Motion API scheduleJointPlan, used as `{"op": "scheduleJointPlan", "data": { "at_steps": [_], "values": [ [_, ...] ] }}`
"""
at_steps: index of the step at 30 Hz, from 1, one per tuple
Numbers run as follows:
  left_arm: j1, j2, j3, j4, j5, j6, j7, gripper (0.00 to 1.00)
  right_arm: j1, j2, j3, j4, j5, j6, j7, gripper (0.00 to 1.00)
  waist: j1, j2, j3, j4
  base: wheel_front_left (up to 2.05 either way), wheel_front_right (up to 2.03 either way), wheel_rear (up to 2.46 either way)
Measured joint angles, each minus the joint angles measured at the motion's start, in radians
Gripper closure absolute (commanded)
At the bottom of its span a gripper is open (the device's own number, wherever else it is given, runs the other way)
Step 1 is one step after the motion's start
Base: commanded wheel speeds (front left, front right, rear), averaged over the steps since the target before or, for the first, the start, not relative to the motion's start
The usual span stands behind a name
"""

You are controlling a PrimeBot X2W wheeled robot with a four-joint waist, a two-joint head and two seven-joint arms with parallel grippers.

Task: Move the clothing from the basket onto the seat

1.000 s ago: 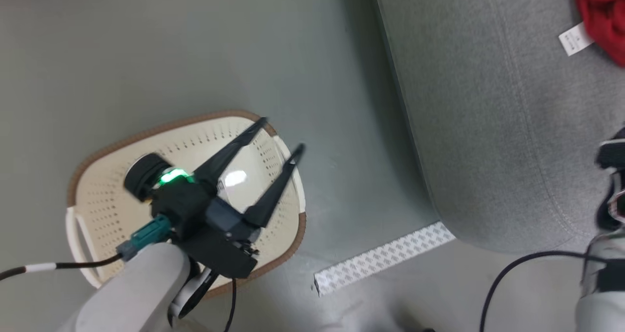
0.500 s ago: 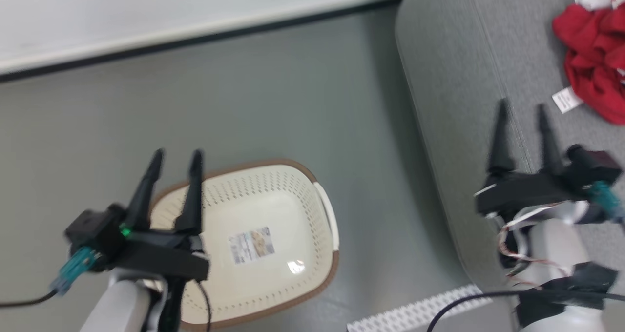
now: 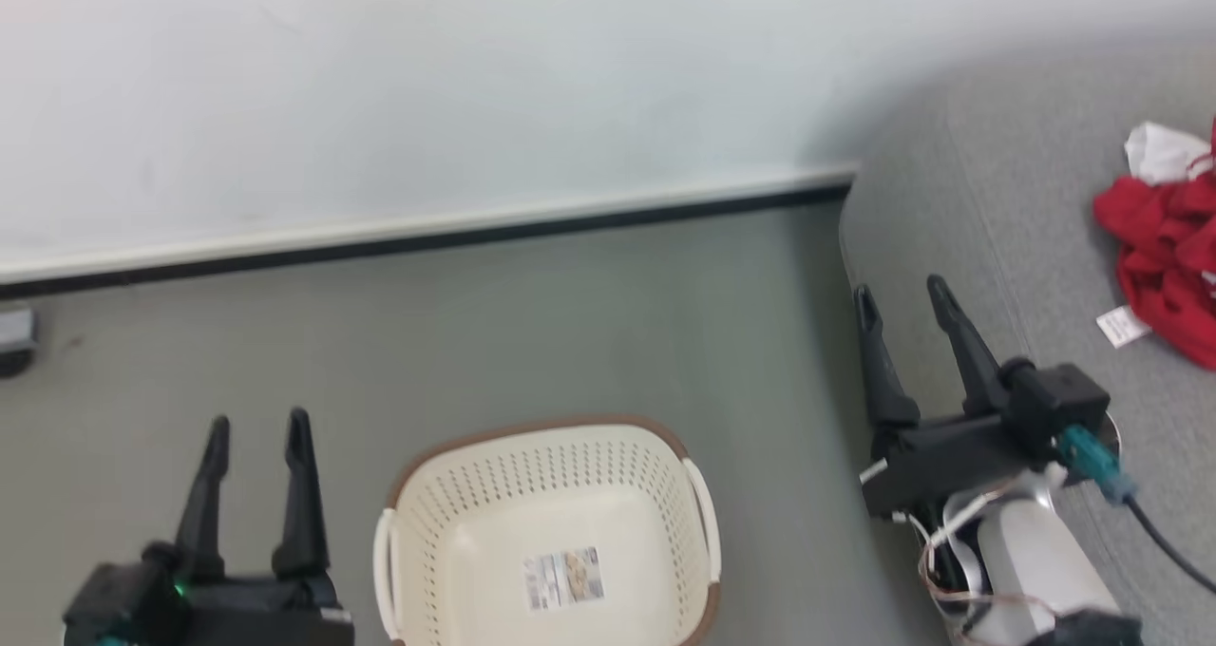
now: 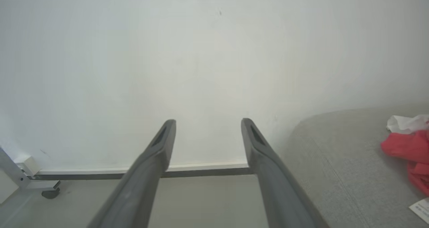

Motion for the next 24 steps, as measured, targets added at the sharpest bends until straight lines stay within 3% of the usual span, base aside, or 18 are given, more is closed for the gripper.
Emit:
{"op": "scheduleJointPlan", "data": {
  "at_steps": [8, 15, 20, 24],
  "values": [
    [0.176, -0.025, 0.036, -0.079, 0.152, -0.054, 0.000, 0.00, 0.204, -0.017, 0.016, -0.147, -0.056, 0.000, 0.000, 0.00, 0.0000, 0.0000, -0.120, 0.039, 0.00, 0.00, 0.00],
    [0.281, -0.045, 0.058, -0.098, 0.163, -0.100, 0.000, 0.00, 0.345, -0.014, 0.000, -0.239, -0.072, 0.000, 0.000, 0.00, 0.0000, 0.0001, -0.207, 0.054, 0.00, 0.00, 0.00],
    [0.327, -0.049, 0.069, -0.101, 0.181, -0.108, 0.000, 0.00, 0.411, -0.004, -0.005, -0.261, -0.084, 0.000, 0.000, 0.00, 0.0001, 0.0001, -0.233, 0.051, 0.00, 0.00, 0.00],
    [0.358, -0.053, 0.061, -0.105, 0.190, -0.089, 0.000, 0.00, 0.455, 0.010, -0.026, -0.267, -0.084, 0.000, 0.000, 0.00, 0.0002, 0.0002, -0.239, 0.040, 0.00, 0.00, 0.00]
  ]
}}
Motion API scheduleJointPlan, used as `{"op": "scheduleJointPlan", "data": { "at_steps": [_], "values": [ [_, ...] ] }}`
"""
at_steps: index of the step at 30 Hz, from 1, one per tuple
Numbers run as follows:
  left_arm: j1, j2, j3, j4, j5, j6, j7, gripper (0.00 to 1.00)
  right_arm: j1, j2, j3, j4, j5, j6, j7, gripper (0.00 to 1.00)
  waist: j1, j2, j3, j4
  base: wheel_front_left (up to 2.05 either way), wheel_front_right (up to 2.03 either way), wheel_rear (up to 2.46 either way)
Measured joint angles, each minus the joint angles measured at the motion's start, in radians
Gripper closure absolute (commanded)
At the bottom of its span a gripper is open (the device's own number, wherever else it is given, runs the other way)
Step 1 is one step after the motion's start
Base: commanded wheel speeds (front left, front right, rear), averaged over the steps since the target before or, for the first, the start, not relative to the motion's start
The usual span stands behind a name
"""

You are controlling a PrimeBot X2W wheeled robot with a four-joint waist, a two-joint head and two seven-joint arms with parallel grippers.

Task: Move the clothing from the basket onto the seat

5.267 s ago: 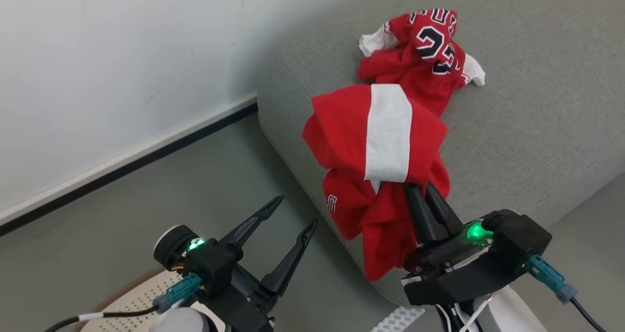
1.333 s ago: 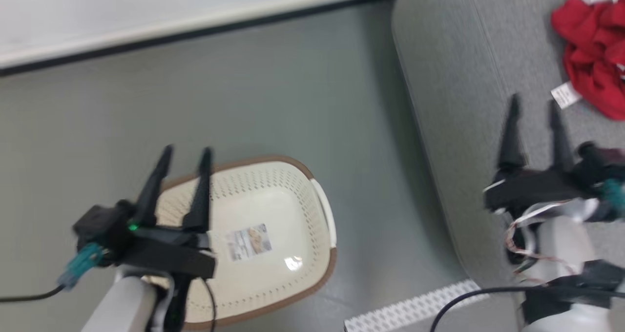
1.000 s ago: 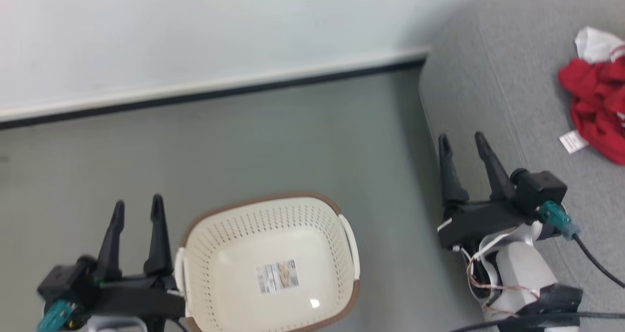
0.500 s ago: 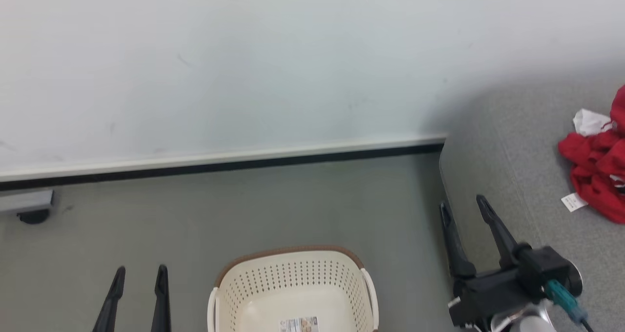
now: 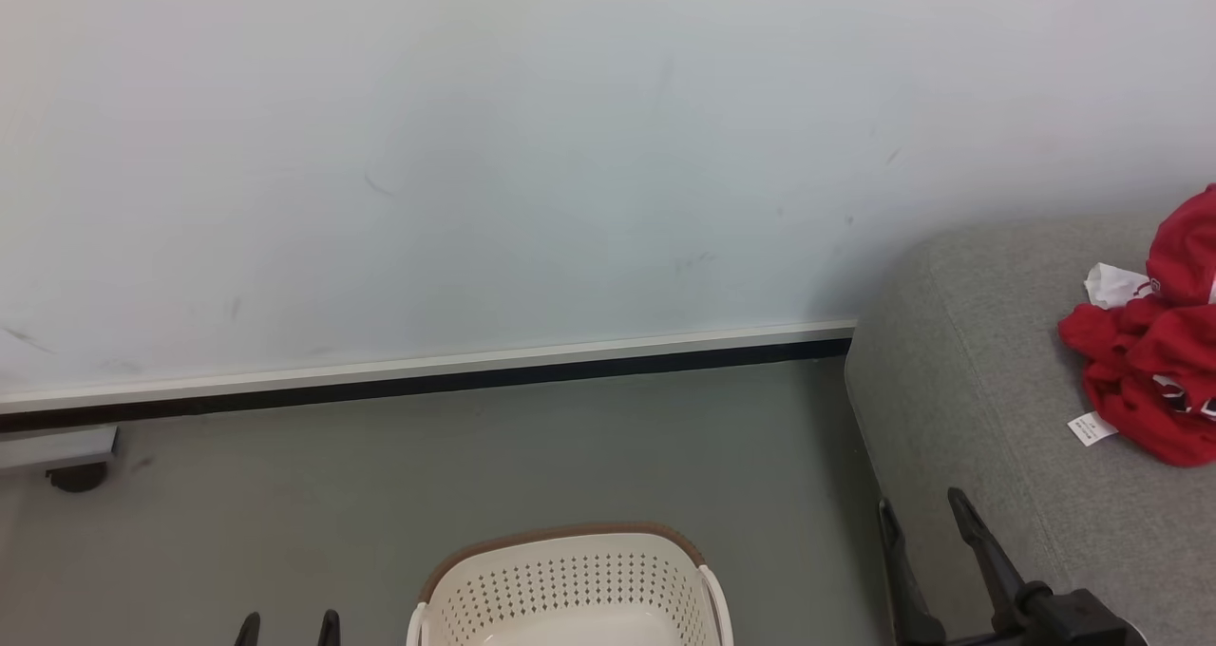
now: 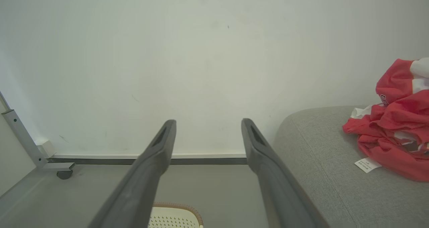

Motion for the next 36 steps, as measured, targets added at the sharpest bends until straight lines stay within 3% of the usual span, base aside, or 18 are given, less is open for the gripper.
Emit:
{"op": "scheduleJointPlan", "data": {
  "at_steps": [17, 18, 25, 36],
  "values": [
    [0.002, -0.002, -0.022, 0.007, -0.025, 0.043, 0.000, 0.00, 0.017, 0.002, 0.017, -0.005, -0.004, 0.000, 0.000, 0.00, 0.0001, 0.0000, -0.006, -0.007, 0.00, 0.00, 0.00],
    [0.002, -0.002, -0.024, 0.012, -0.023, 0.047, 0.000, 1.00, 0.017, 0.002, 0.017, -0.004, -0.004, 0.000, 0.000, 1.00, 0.0001, 0.0000, -0.007, -0.007, 0.00, 0.00, 0.00],
    [0.004, -0.004, -0.038, 0.067, -0.029, 0.046, 0.006, 1.00, 0.045, 0.003, 0.019, 0.056, -0.001, 0.000, 0.002, 1.00, 0.0001, 0.0001, -0.007, -0.007, 0.00, 0.00, 0.00],
    [-0.008, -0.002, -0.050, 0.101, -0.242, 0.032, 0.030, 1.00, 0.037, -0.003, -0.023, 0.076, 0.237, 0.000, 0.056, 1.00, 0.0002, 0.0001, 0.000, -0.007, 0.00, 0.00, 0.00]
  ]
}}
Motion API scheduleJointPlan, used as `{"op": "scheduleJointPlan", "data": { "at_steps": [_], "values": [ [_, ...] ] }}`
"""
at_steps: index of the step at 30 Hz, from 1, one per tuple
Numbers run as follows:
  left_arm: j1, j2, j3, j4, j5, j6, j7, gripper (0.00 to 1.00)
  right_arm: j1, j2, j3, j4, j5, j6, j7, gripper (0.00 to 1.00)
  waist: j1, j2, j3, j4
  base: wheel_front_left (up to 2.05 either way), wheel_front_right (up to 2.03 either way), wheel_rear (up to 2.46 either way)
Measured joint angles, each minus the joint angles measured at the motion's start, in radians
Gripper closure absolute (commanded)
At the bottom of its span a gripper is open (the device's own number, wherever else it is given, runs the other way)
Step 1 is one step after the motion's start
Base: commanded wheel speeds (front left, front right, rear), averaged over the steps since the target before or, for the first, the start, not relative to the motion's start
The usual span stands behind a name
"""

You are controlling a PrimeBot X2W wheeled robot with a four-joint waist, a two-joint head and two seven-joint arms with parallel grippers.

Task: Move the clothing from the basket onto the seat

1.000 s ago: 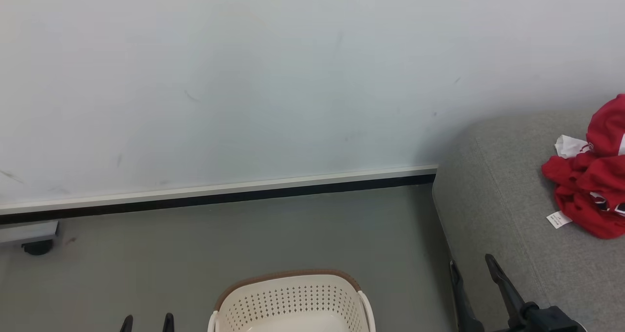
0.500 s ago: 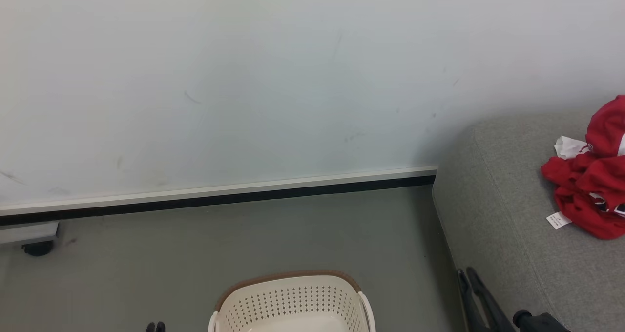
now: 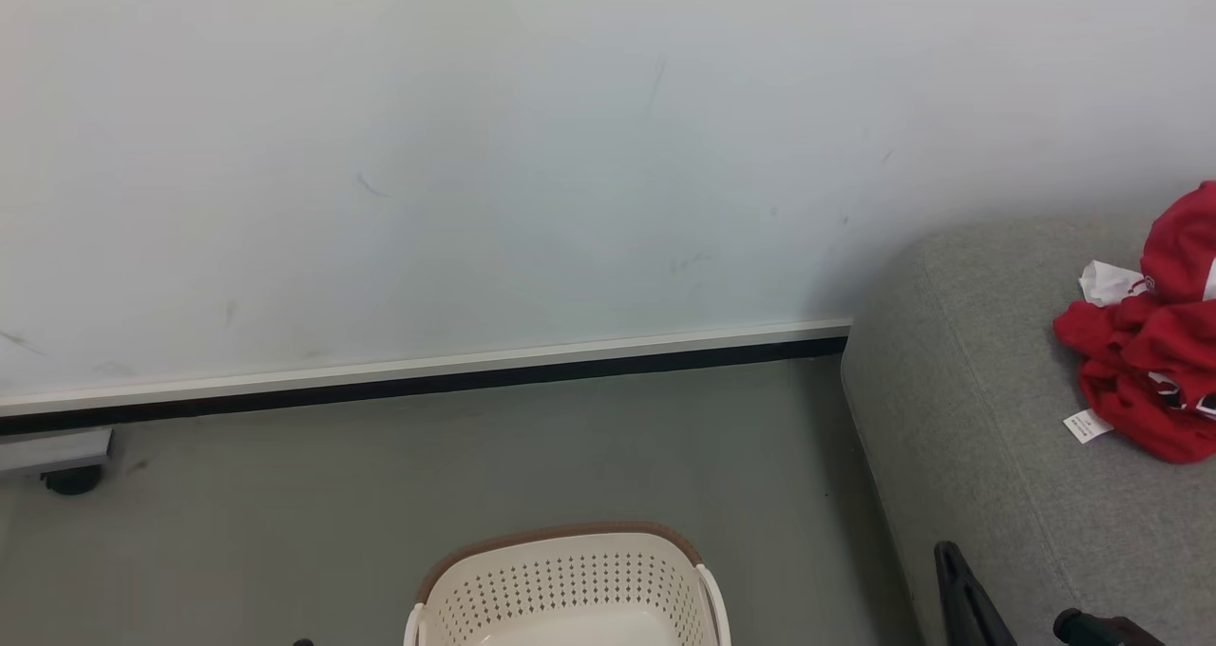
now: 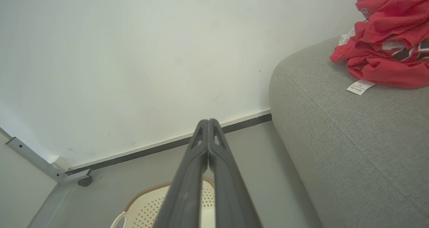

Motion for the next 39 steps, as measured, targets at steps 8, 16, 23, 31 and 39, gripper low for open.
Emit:
{"op": "scheduleJointPlan", "data": {
  "at_steps": [8, 16, 23, 31, 39],
  "values": [
    [-0.024, 0.001, -0.011, 0.026, -0.128, -0.016, 0.013, 1.00, -0.006, -0.003, -0.031, 0.010, 0.136, 0.000, 0.034, 1.00, 0.0000, 0.0000, 0.004, 0.000, 0.00, 0.00, 0.00],
    [-0.054, 0.003, -0.019, 0.049, -0.264, -0.026, 0.029, 1.00, -0.023, -0.005, -0.065, 0.021, 0.276, 0.000, 0.074, 1.00, 0.0000, 0.0000, 0.009, -0.001, 0.00, 0.00, 0.00],
    [-0.074, 0.004, -0.024, 0.068, -0.368, -0.035, 0.038, 1.00, -0.042, -0.006, -0.096, 0.032, 0.389, 0.000, 0.107, 1.00, 0.0000, 0.0000, 0.013, -0.001, 0.00, 0.00, 0.00],
    [-0.097, 0.005, -0.029, 0.085, -0.494, -0.049, 0.055, 1.00, -0.054, -0.006, -0.136, 0.042, 0.518, 0.000, 0.148, 1.00, 0.0000, 0.0000, 0.018, -0.002, 0.00, 0.00, 0.00],
    [-0.117, 0.005, -0.033, 0.101, -0.600, -0.059, 0.069, 1.00, -0.065, -0.005, -0.170, 0.051, 0.624, 0.000, 0.183, 1.00, 0.0000, 0.0000, 0.022, -0.003, 0.00, 0.00, 0.00]
  ]
}}
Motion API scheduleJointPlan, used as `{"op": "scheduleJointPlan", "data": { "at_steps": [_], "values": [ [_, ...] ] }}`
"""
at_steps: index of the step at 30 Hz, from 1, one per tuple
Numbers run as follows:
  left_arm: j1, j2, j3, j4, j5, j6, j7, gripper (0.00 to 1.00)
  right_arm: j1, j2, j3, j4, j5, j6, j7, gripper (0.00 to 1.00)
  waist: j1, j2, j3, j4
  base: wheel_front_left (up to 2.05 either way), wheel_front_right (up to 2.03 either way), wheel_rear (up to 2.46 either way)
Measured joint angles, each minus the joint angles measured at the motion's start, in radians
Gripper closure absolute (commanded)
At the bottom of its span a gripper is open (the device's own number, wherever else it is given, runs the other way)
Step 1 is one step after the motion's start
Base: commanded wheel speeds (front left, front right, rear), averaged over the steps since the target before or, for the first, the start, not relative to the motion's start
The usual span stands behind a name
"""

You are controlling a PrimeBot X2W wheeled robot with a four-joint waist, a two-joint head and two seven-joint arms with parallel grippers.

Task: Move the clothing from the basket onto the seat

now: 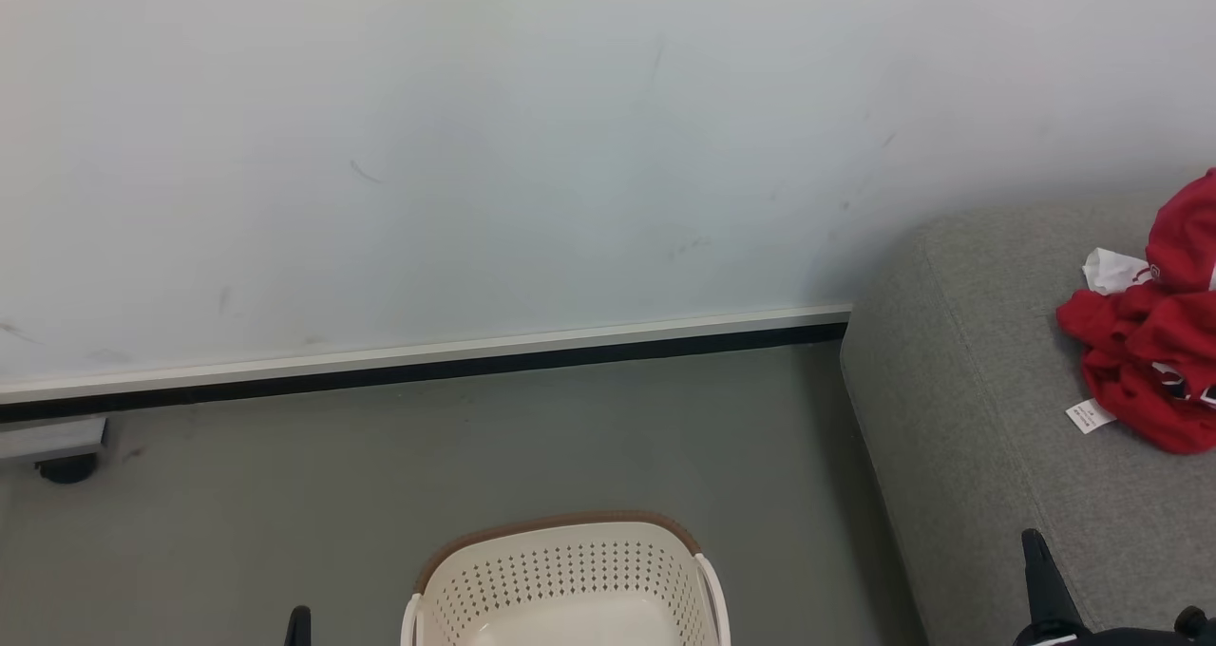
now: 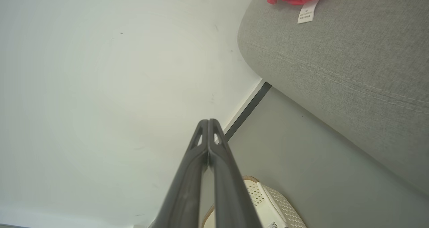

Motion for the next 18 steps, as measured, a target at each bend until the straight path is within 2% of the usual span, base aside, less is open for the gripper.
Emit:
{"op": "scheduleJointPlan", "data": {
  "at_steps": [18],
  "values": [
    [-0.035, 0.000, -0.011, 0.034, -0.199, -0.018, 0.027, 1.00, -0.030, 0.008, -0.072, 0.022, 0.202, 0.000, 0.074, 1.00, -0.0001, 0.0000, 0.010, -0.001, 0.00, 0.00, 0.00]
  ]
}}
